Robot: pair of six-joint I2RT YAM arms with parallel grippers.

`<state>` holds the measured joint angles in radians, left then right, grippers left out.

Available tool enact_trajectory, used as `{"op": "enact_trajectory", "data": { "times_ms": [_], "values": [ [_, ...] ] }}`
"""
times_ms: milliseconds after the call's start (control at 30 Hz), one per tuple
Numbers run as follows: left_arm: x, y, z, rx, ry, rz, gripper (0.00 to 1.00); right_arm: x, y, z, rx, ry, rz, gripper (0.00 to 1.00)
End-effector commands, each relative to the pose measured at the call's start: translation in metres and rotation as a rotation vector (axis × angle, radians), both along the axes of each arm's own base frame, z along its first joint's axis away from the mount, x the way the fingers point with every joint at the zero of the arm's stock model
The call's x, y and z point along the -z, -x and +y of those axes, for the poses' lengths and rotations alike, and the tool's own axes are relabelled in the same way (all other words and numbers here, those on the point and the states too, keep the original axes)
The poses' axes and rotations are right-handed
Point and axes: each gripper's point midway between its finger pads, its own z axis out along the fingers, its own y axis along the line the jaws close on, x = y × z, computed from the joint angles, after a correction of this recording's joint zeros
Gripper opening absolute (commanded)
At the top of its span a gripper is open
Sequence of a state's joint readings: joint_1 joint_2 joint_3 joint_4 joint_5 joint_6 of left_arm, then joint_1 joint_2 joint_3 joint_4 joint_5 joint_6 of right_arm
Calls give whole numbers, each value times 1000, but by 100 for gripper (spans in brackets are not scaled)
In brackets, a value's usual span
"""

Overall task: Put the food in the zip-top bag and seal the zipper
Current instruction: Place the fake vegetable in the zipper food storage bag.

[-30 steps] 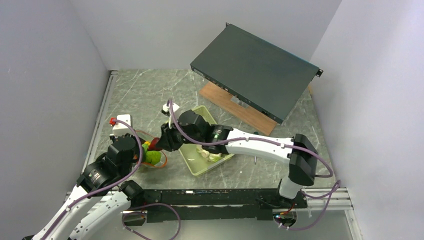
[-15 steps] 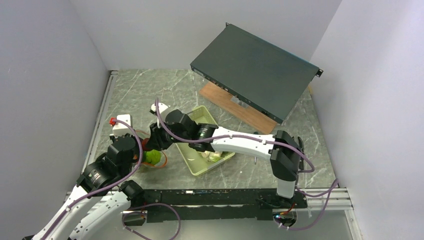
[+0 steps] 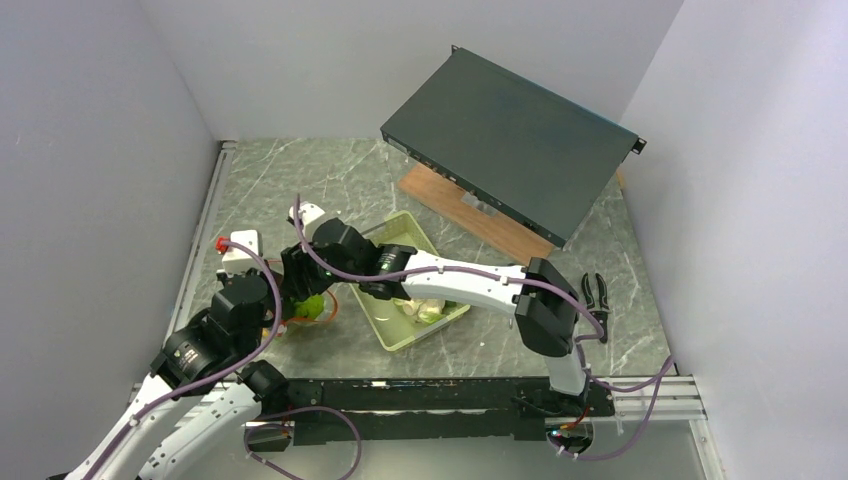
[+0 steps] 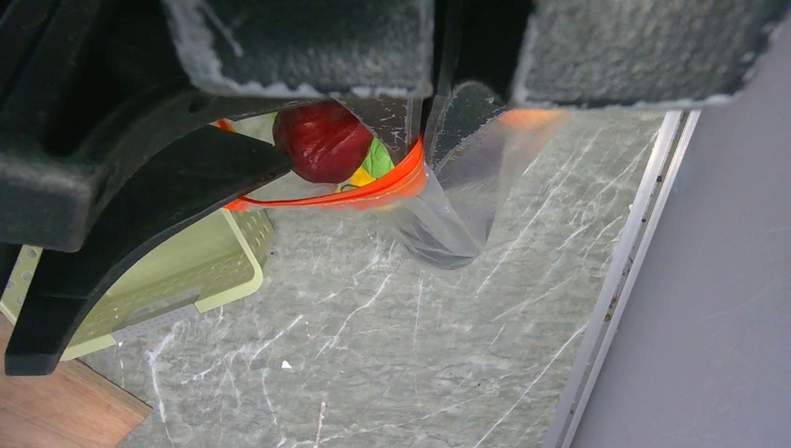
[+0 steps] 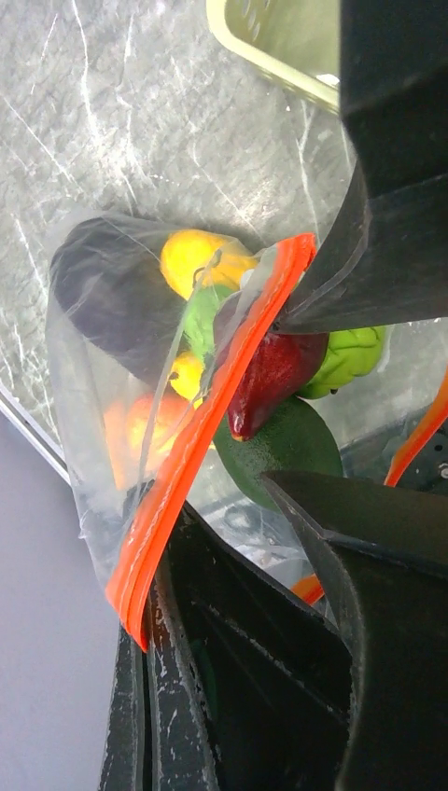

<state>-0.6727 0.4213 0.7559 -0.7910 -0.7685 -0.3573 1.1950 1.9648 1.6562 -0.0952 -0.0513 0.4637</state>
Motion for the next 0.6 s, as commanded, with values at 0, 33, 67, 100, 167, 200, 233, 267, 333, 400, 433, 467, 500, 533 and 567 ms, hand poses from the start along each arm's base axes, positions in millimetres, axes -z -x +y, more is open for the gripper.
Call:
{"op": "enact_trajectory", "data": {
  "times_ms": [0,33,67,100,167,200,233,267,333,400,433,467,500,533,567],
  "values": [
    [-11,0,3,-22,29,-45,0,-30,-3,1,14,-53,-37,57],
    [-11,0,4,-25,31,-47,0,-30,-1,-1,9,-51,-33,57],
    [-11,0,5,-28,34,-50,0,-31,2,-4,5,-51,-30,57],
    [-11,1,5,-30,35,-52,0,-32,3,-8,4,-51,-27,58],
    [-11,0,5,-30,34,-50,0,-33,8,-16,4,-43,-23,58],
    [-10,0,5,-32,32,-48,0,-33,9,-21,7,-40,-23,57],
    [-10,0,5,-32,30,-45,0,-34,12,-27,7,-37,-23,58],
    [-10,0,5,-33,27,-41,0,-39,15,-34,8,-44,-26,57],
    [-8,-1,4,-31,20,-33,0,-34,21,-47,12,-30,-17,58],
    [-7,-2,3,-28,14,-26,0,-28,27,-59,19,-16,-8,58],
    [-7,-3,2,-27,12,-23,0,-26,30,-65,24,-11,0,58],
    [-7,-3,2,-29,10,-22,0,-22,31,-70,28,-6,7,58],
    [-7,-3,2,-29,10,-20,0,-19,33,-74,35,-3,21,59],
    [-6,-3,3,-31,9,-20,0,-11,34,-78,44,10,36,59],
    [-7,-3,3,-33,11,-21,0,-6,35,-80,55,22,55,61]
  ]
}}
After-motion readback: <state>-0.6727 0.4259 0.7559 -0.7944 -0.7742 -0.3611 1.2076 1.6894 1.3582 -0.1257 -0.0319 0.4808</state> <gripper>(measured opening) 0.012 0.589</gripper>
